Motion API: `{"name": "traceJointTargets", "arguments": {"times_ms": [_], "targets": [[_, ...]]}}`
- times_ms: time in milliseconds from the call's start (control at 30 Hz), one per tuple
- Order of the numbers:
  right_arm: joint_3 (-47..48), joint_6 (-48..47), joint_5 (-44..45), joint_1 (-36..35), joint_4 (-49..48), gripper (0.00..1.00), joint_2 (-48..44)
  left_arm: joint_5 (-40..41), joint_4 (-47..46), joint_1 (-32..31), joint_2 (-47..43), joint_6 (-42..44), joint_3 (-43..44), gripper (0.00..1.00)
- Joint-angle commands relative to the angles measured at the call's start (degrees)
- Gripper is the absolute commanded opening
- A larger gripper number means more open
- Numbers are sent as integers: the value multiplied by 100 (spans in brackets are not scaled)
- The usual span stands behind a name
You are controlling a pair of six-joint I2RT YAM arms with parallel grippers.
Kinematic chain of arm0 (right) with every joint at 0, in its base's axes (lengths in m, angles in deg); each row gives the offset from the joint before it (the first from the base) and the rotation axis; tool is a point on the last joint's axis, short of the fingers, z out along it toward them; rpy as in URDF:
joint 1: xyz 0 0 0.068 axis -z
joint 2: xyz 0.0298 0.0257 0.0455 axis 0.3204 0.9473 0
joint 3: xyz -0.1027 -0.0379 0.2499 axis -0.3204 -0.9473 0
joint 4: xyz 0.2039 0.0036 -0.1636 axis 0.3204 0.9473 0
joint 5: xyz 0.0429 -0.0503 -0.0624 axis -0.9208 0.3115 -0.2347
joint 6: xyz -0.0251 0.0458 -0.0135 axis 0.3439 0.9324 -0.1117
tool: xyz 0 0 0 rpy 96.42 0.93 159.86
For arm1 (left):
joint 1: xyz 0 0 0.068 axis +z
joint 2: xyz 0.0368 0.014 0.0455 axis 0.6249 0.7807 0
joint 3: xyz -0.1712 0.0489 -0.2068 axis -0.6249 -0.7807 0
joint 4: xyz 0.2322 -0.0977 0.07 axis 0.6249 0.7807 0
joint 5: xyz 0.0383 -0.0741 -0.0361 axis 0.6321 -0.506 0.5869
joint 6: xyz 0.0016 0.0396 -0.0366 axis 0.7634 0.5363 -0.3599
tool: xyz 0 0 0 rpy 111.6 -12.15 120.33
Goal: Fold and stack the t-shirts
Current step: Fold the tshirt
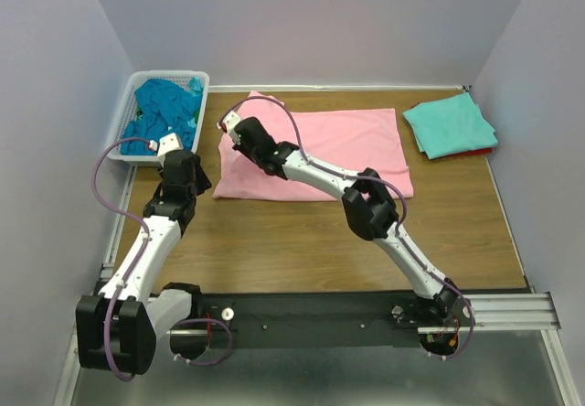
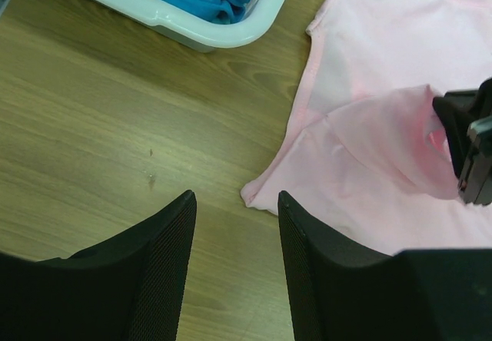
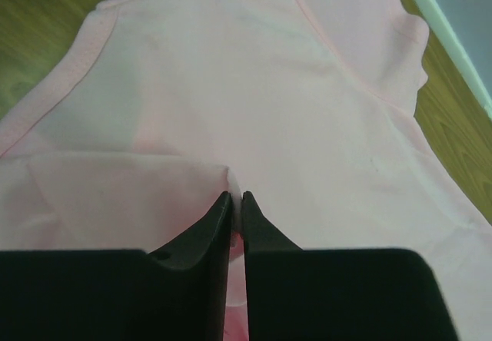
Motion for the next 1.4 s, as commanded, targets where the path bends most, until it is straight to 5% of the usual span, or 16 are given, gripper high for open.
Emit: {"name": "traceJointTargets", "arguments": {"times_ms": [0,100,267,567,733,900,1067,1367], "targets": [[607,-98,295,134,-300,24,296,-133,-40,39,124,56,13,54],[871,-124,295,231,-362,45,350,-159,-40,39,159,56,30,54],[758,-20,382,328,-397,61,96,-159,-40,39,177,56,13,54],[-1482,1623,-1522,907,-406,61,-1600,-308,-58,31,256,100,30,54],[-2212,2713,-3883,1145,-747,60,-2154,-1185,-434,31,248,188,-31,52],[-2467,3713,-5020,1145,-1405,60,-1953,-2239,-822,-13,651,-145,47,49],[-2714,4523,-5505,1145,-2339,60,-1584,-2479,-919,-75,1600,-199,355,47],[-2792,4929,-5287,1663,-2585,60,-785,-2497,-708,-75,2612,-225,602,45]]}}
